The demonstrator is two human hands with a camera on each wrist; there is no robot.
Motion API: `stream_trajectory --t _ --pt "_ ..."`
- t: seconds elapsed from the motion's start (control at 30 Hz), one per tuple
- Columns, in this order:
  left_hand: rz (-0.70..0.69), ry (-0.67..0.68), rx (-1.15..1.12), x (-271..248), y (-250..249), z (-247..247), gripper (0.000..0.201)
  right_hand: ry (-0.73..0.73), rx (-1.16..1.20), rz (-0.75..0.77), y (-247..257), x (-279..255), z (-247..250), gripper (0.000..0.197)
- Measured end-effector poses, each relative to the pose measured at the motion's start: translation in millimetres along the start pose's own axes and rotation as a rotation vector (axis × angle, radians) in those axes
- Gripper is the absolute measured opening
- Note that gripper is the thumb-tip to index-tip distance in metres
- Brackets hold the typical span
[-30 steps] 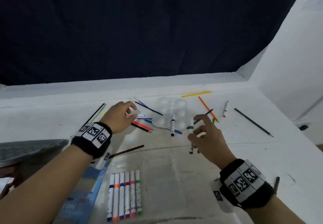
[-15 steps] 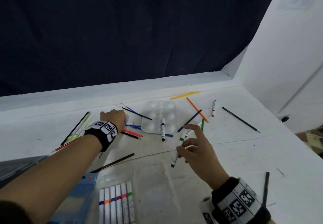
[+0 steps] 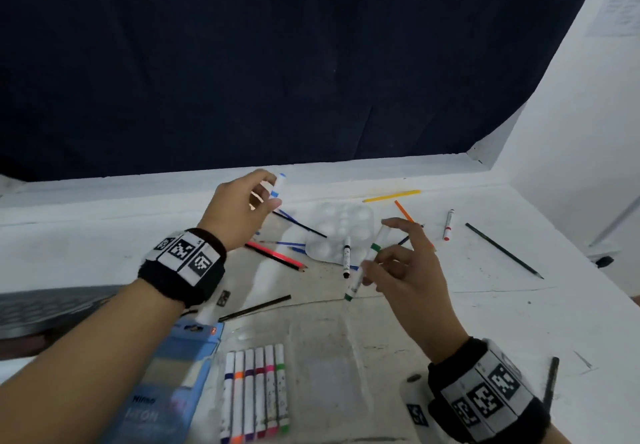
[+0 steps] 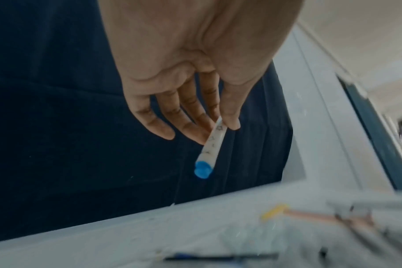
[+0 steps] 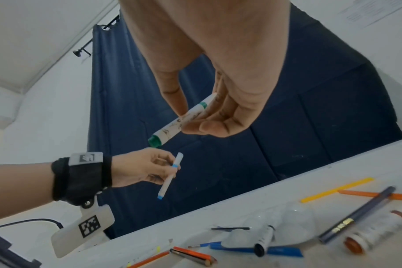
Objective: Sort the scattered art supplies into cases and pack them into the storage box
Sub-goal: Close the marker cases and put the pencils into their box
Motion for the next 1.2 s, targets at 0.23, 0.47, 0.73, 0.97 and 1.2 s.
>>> stream_trajectory --t 0.23,0.47,0.73,0.97,1.2 --pt "0.065 0.061 -0.316 -96.5 -31.6 31.7 0.041 0.291 -0.101 -0.032 -12.4 -13.3 -29.0 0.053" --pt "0.203 0.398 -0.365 -182.3 -18.3 -22.7 0.040 0.659 -0.330 -0.202 -45.4 -36.6 -40.0 0.048" --pt "0.203 0.464 -0.248 -184.7 -16.6 -57.7 0.042 0.739 -0.403 -0.296 -63.3 -46.1 -43.8 0.050" --pt "0.163 0.486 -0.050 -181.4 -10.9 -69.8 0.051 0.747 -0.427 -0.351 -70.1 -46.0 -43.2 0.050" --pt "0.073 0.609 0.216 -178.6 -5.4 -72.5 0.083 0.787 -0.630 -0.257 -65.4 -37.8 -41.5 0.069"
Point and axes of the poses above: each hand's wrist, its own x-axis towards the middle knuckle, its own z-axis out of the back of the hand, y = z × x, the point moved 2 cm from there along x, towards the middle knuckle, and after that the axes turned 8 degrees about x, right-handed, at the moved point
